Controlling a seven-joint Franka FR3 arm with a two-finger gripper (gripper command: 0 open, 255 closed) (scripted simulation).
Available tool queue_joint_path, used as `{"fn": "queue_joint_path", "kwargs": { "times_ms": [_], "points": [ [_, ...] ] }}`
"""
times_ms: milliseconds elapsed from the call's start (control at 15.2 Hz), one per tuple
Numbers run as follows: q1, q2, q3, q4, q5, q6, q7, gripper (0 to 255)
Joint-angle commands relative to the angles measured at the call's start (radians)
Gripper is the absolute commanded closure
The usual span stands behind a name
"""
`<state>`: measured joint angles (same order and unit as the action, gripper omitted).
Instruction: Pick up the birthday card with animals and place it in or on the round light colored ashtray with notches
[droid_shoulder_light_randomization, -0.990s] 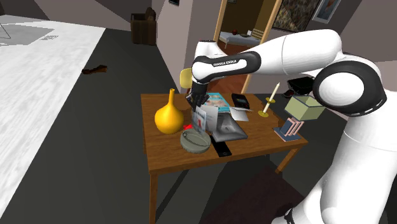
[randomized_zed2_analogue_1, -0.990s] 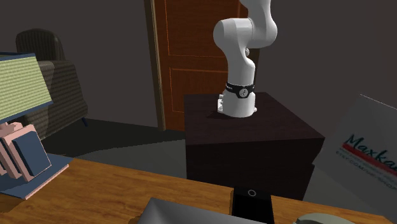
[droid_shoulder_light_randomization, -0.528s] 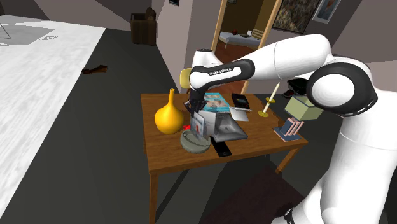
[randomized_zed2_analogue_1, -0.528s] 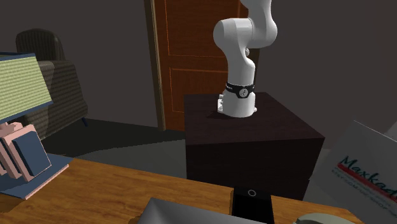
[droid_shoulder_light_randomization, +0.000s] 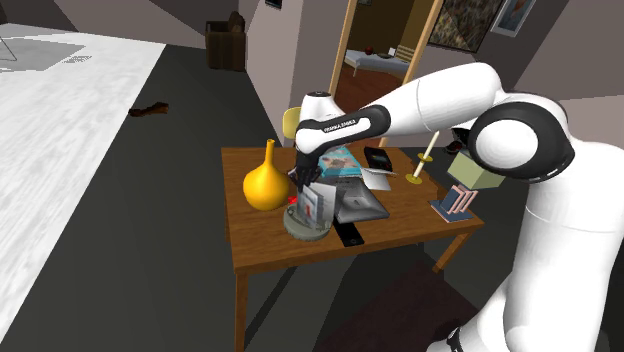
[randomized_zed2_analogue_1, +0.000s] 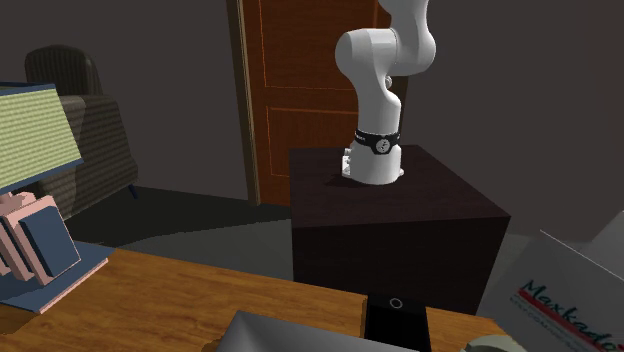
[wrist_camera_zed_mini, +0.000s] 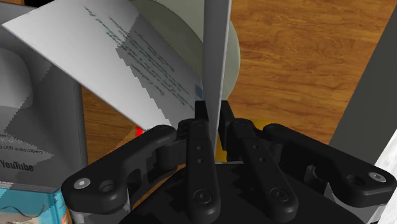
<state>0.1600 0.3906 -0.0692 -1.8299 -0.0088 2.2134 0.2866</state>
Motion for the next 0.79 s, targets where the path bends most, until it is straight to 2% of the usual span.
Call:
{"fn": "queue_joint_path", "kwargs": {
  "times_ms": [0,264,726],
  "points": [
    [-0.001,0.012,0.0,-0.011,0.001,0.024,0.0,255],
    [-0.001,0.04,0.001,-0.023,0.002,0.064,0.0,255],
    [-0.001,0.04,0.001,-0.023,0.002,0.064,0.0,255]
  ]
}}
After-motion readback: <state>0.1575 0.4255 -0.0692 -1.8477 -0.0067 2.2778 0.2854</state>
